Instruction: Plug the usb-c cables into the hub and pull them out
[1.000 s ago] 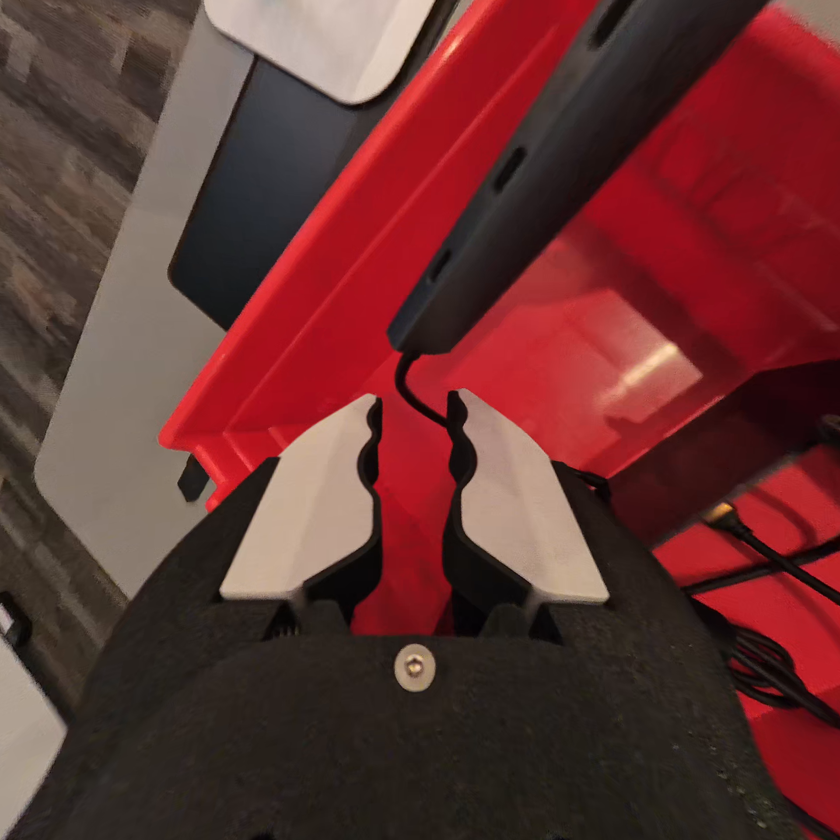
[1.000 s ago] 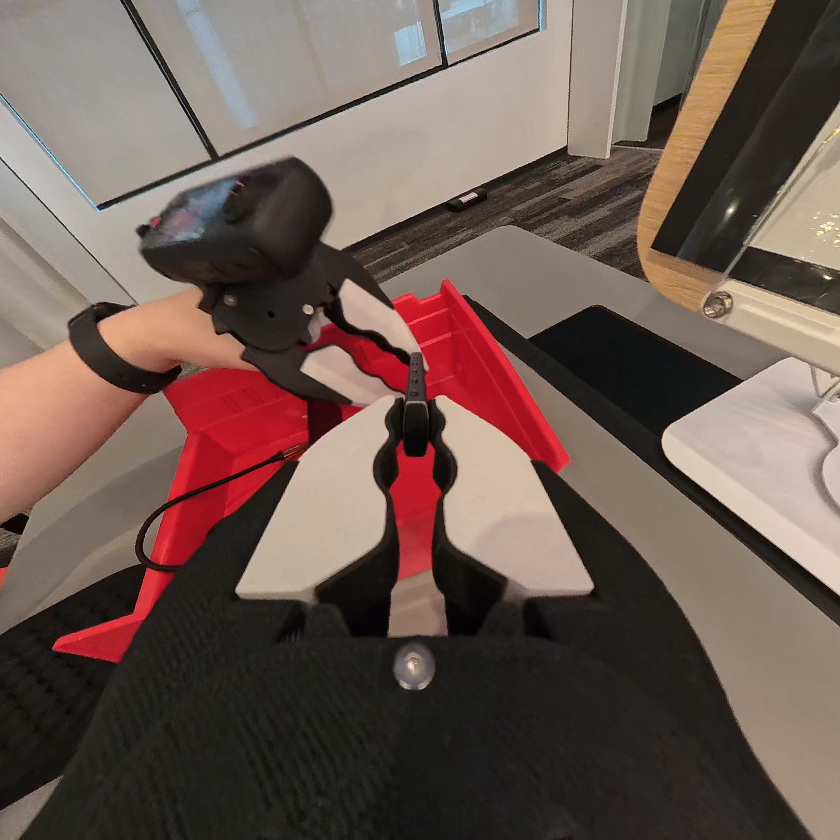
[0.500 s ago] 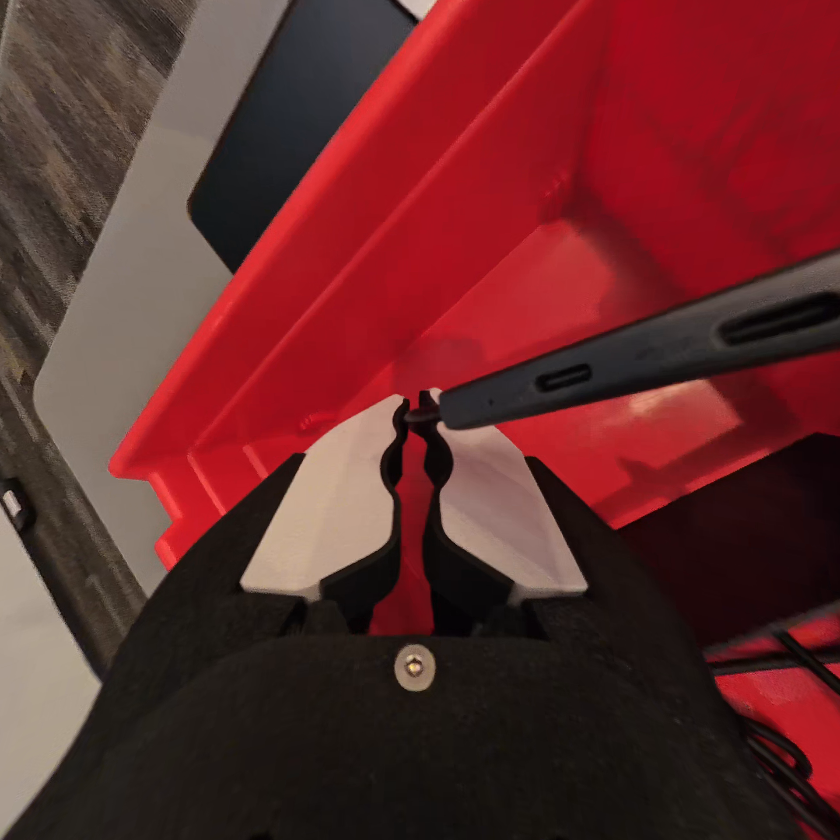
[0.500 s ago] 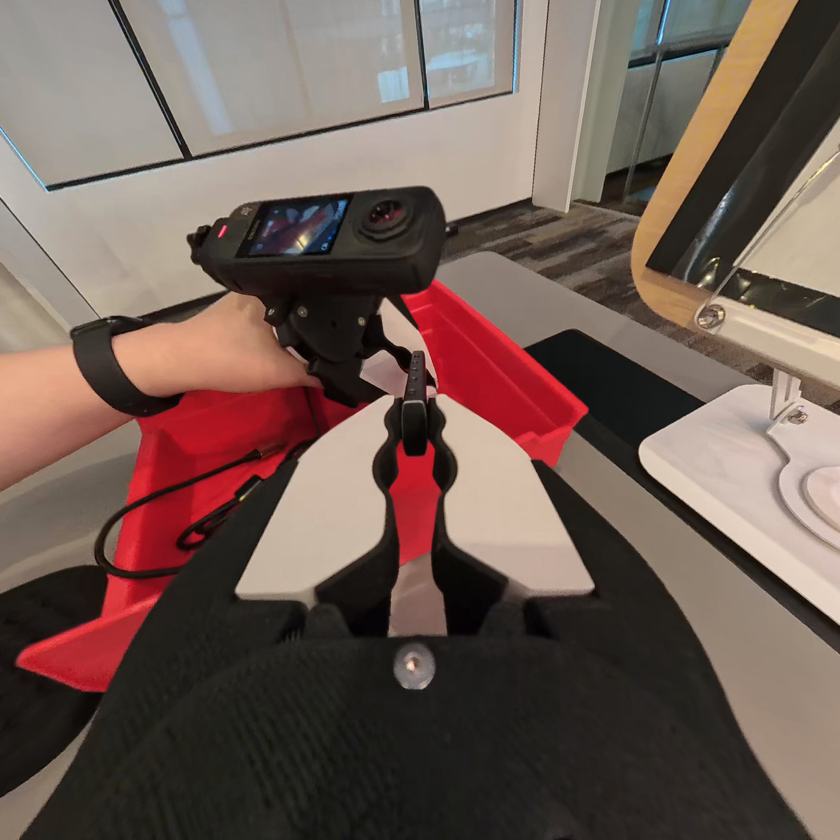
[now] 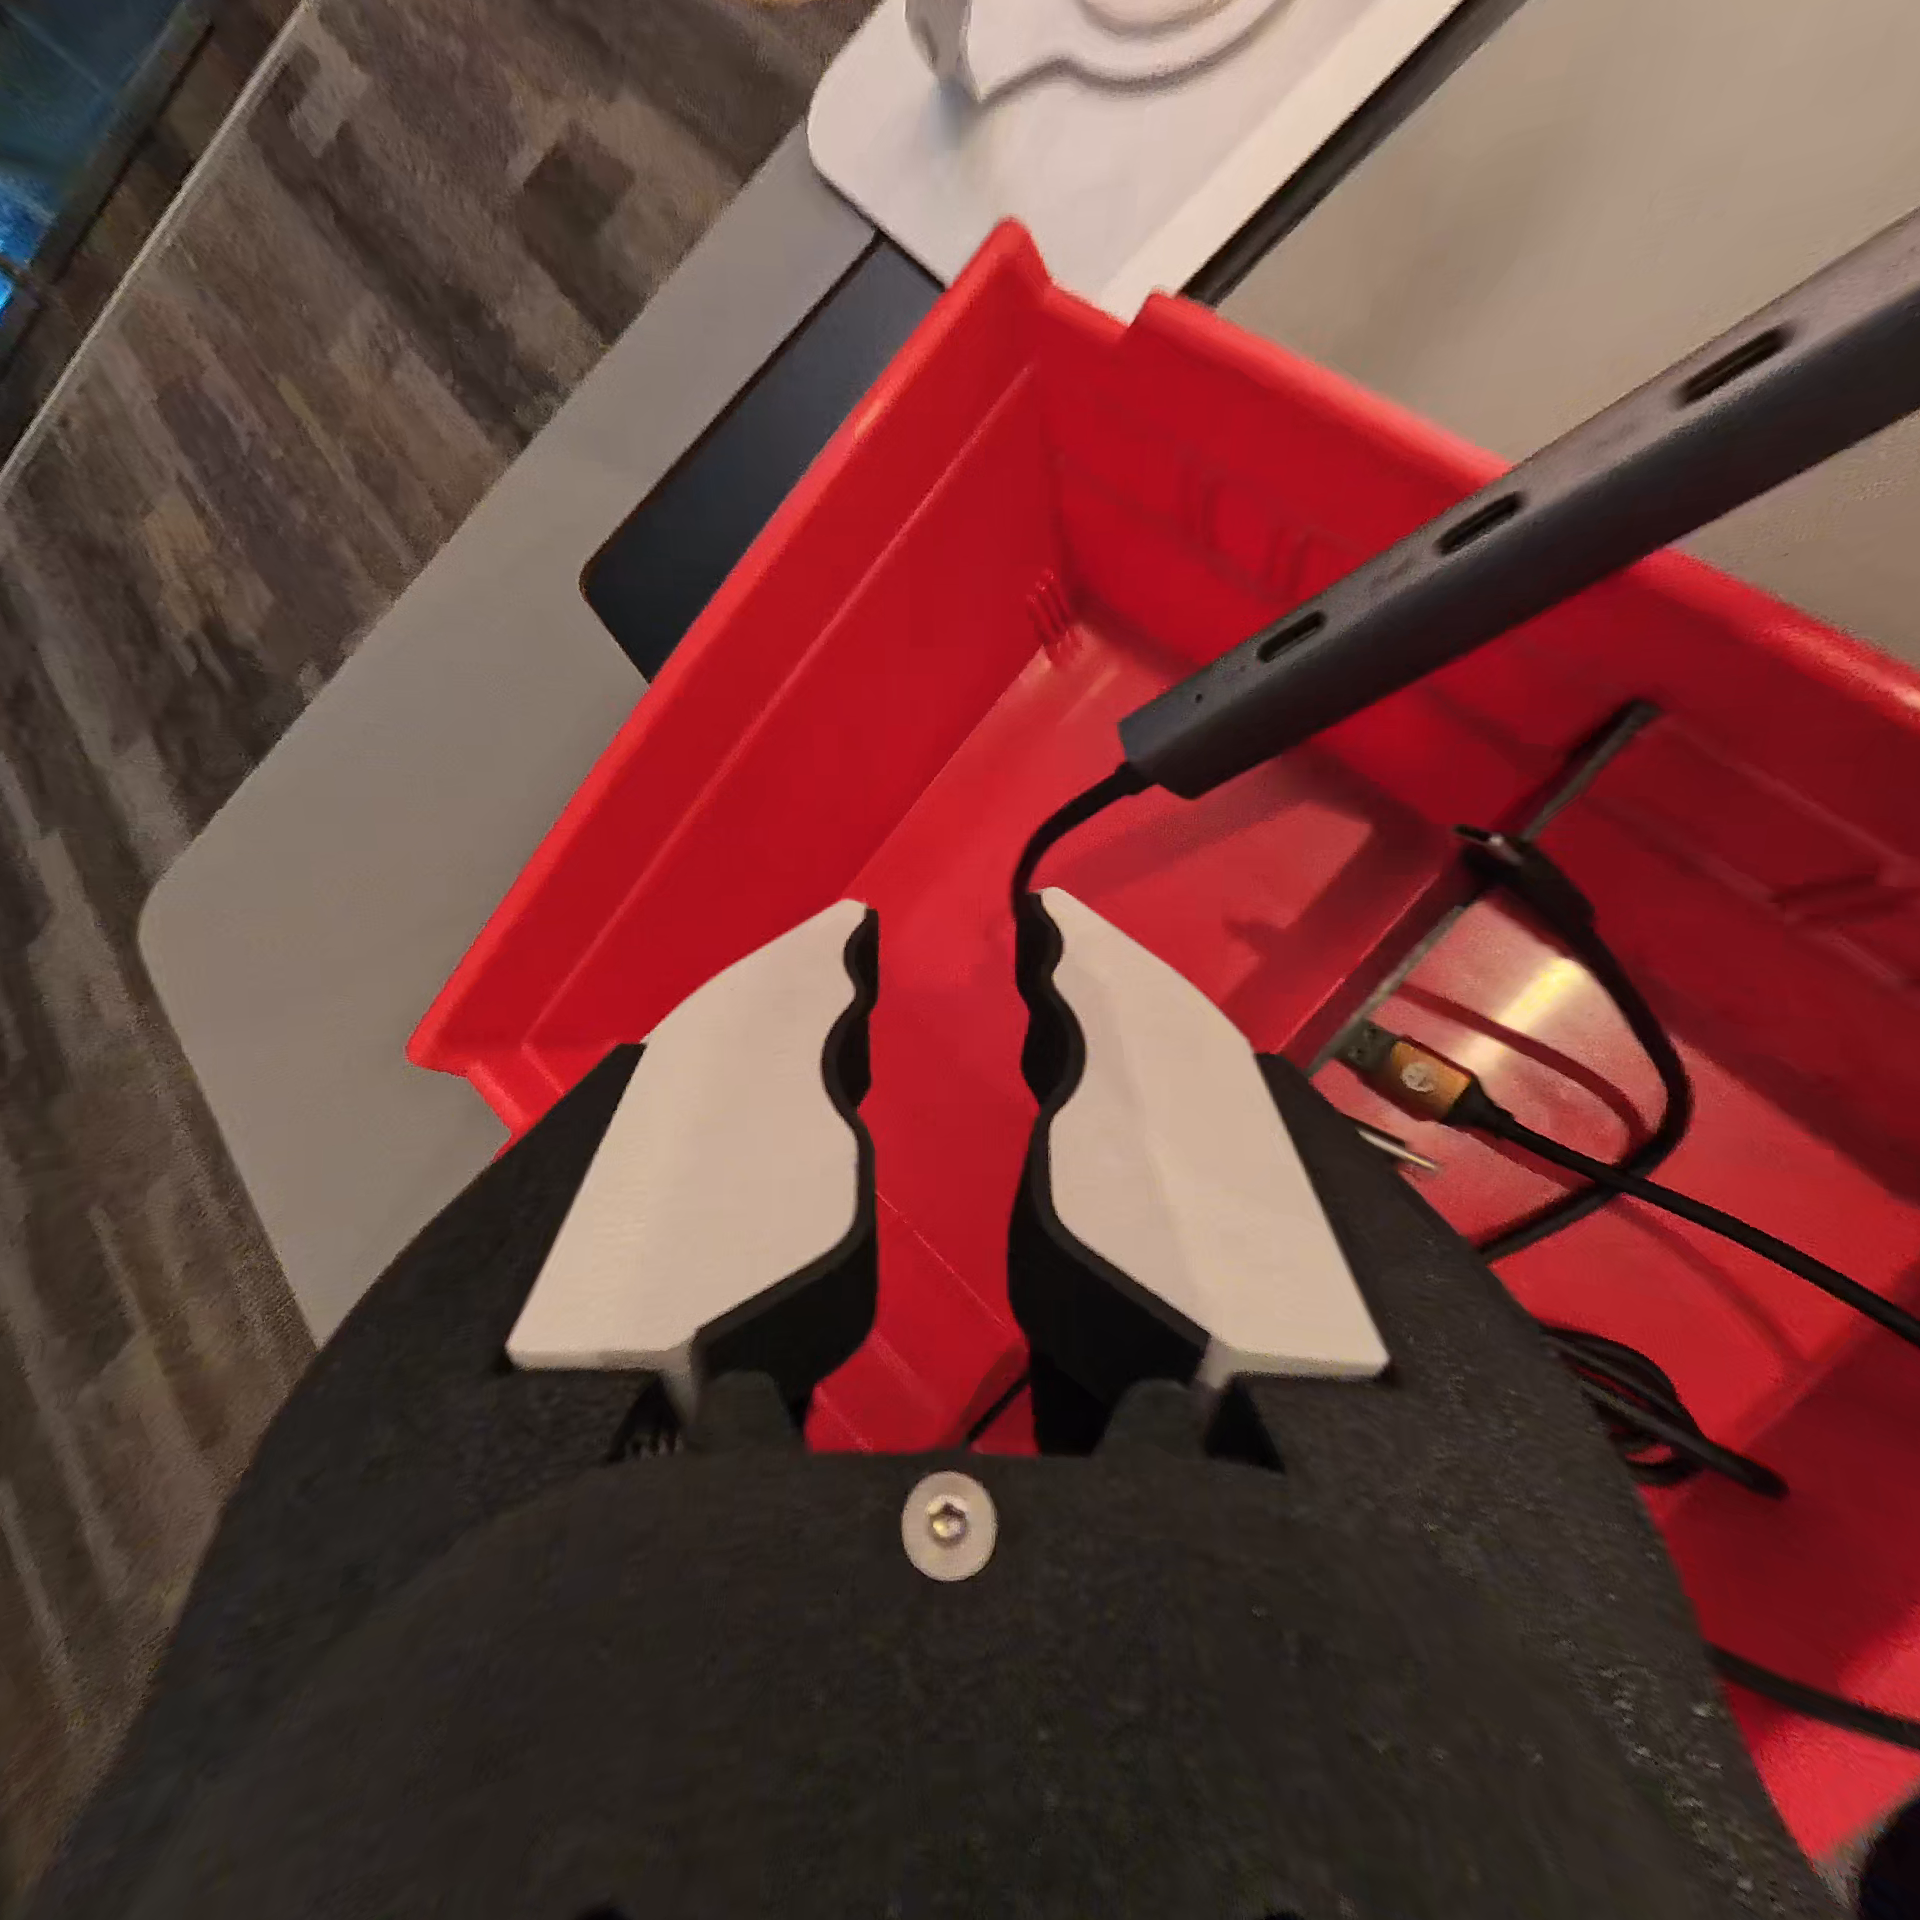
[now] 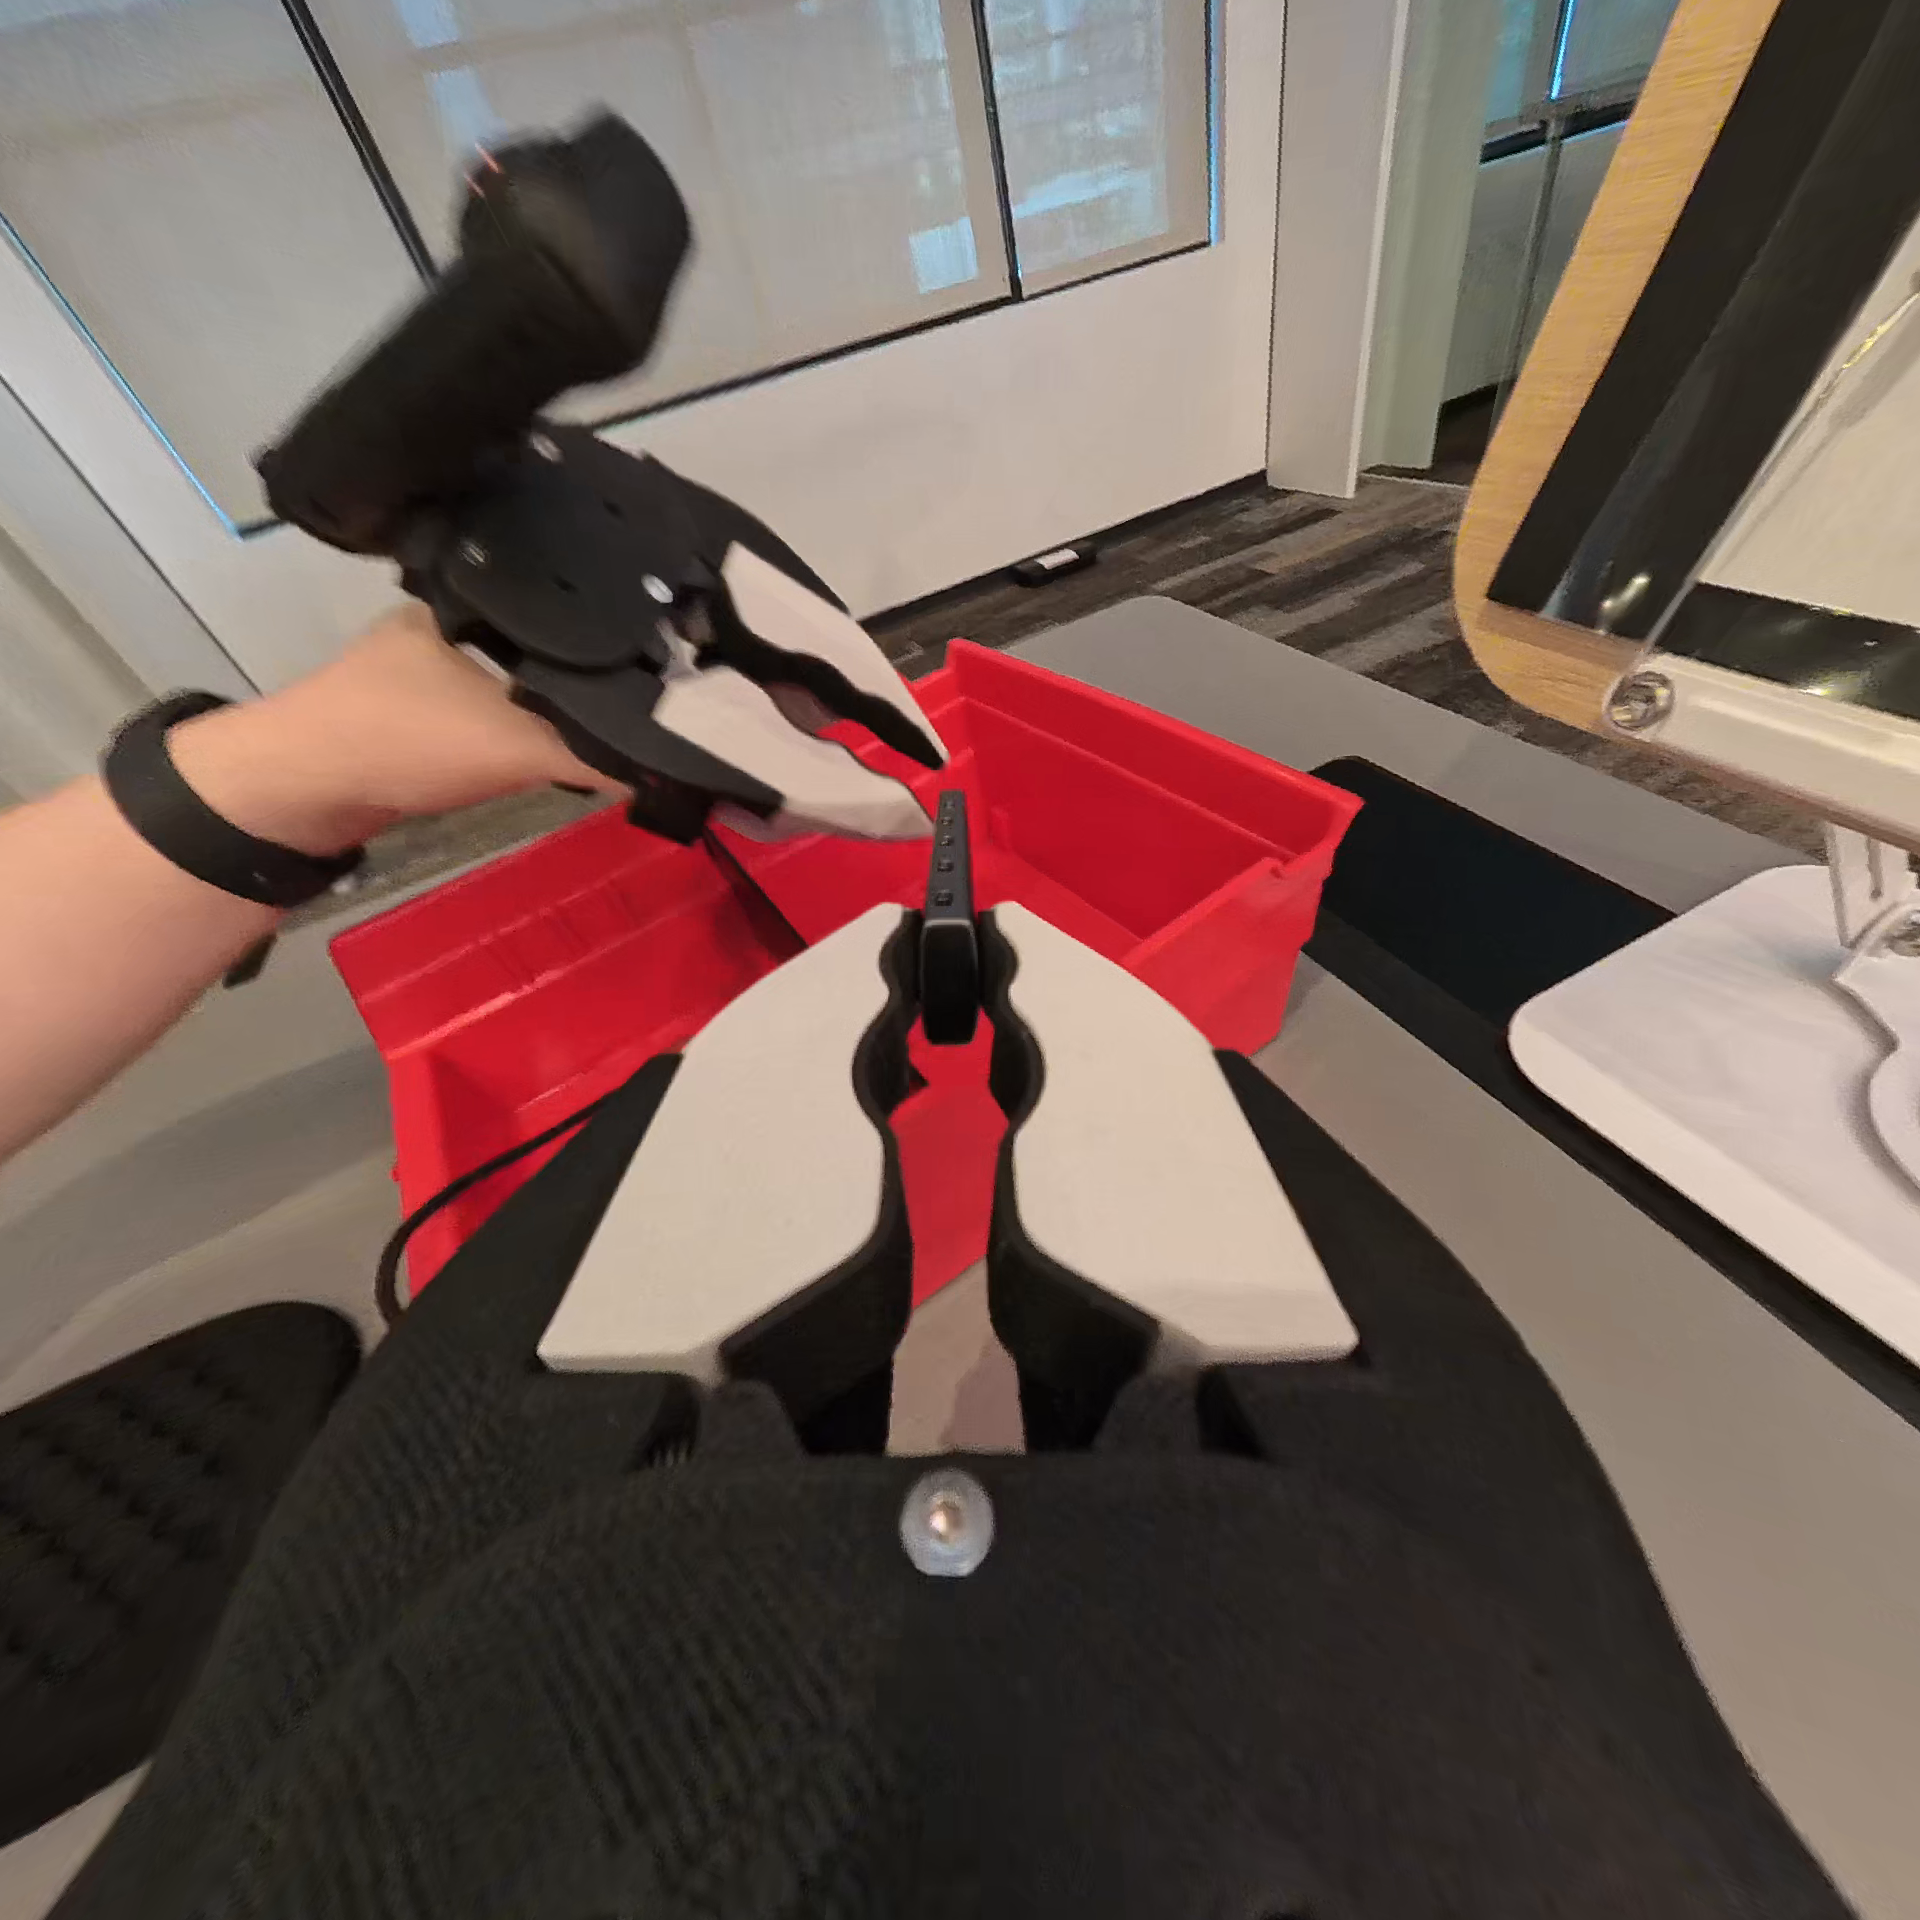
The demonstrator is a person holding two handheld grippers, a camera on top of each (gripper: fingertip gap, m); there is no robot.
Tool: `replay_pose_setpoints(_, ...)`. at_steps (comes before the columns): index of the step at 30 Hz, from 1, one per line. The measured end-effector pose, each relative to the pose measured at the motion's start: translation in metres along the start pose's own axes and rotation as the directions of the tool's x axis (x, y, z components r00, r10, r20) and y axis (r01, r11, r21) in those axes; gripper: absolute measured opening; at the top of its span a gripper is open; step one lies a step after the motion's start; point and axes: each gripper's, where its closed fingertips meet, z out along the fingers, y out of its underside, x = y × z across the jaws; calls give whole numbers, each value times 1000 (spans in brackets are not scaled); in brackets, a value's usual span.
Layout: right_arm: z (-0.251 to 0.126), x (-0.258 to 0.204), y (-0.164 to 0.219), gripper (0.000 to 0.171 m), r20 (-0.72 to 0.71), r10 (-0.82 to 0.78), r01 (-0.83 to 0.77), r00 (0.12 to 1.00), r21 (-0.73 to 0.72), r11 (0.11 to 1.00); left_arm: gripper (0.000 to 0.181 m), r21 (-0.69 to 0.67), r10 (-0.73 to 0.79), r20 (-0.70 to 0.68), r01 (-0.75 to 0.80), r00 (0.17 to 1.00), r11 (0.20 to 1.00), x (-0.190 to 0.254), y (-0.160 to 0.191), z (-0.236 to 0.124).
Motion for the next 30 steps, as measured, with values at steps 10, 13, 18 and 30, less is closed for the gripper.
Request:
replay_pose_setpoints(10, 17, 2, 0, 11, 20, -169, 170, 985, -143, 975, 22, -99, 104, -344, -146, 933, 984, 49, 37, -20)
replay_pose_setpoints(13, 26, 3, 0, 12, 23, -208, 209, 978, -192, 959, 21, -168, 135, -358, -206, 924, 964, 56, 49, -11)
replay_pose_setpoints(18, 37, 0, -2, 11, 26, -234, 234, 972, -234, 944, 9, -244, 260, -349, -355, 900, 902, 58, 61, 2)
replay_pose_setpoints(30, 57, -3, 1, 11, -25, -387, 361, 922, -312, 879, 2, -130, 204, -380, -271, 902, 954, 65, 54, 0)
